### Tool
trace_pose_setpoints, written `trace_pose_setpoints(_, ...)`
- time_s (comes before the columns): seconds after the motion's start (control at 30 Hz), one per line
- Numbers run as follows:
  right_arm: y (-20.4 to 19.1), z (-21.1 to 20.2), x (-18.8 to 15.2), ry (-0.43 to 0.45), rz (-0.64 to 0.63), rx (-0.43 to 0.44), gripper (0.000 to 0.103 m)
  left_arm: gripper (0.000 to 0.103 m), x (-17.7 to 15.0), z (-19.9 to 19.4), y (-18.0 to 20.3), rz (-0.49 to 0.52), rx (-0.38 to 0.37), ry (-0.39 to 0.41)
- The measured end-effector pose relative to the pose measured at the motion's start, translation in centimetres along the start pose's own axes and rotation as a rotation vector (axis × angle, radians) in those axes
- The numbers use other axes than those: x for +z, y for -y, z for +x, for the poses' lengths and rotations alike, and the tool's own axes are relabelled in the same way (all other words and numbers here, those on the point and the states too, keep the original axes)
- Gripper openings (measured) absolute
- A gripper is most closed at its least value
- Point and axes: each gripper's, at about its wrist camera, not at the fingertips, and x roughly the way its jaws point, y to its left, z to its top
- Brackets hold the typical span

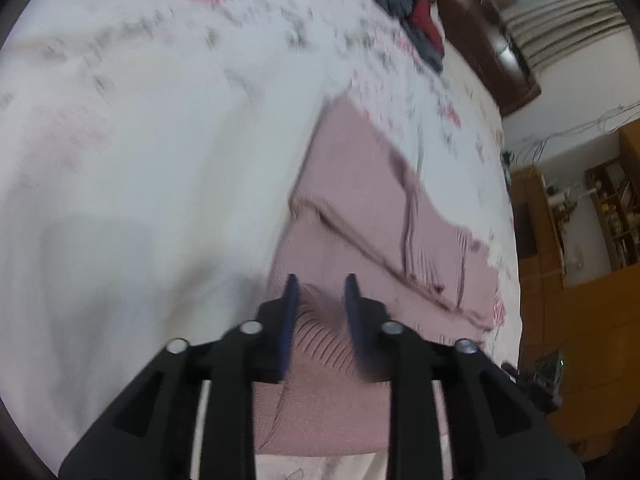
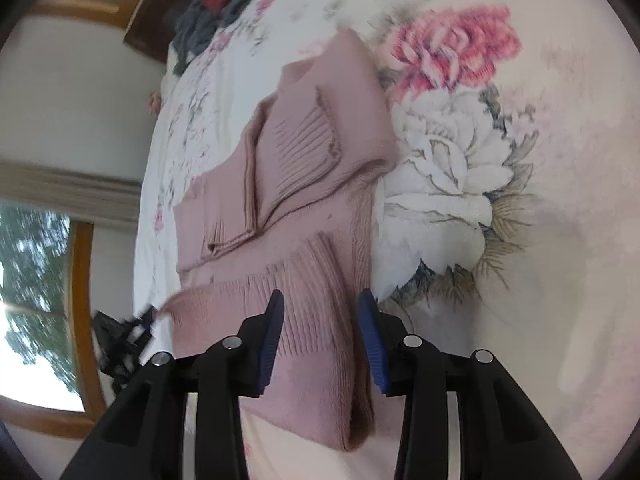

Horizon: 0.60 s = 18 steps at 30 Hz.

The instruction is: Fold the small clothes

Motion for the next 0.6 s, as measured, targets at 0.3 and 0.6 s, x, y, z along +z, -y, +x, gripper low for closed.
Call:
trace_pose_setpoints(0.3, -5.9, 1.5, -0.6, 0.006, -0.338, -0.157, 0.058, 0.054, -0.8, 1.4, 3.8, 0.315, 0.171, -0.046)
trace_pose_setpoints(0.6, -5.7, 5.3, 0.4, -0.053, -0.427, -0.238, 0.065, 0.063, -2.2, 6.6, 5.3, 0.536, 0.249, -0.125)
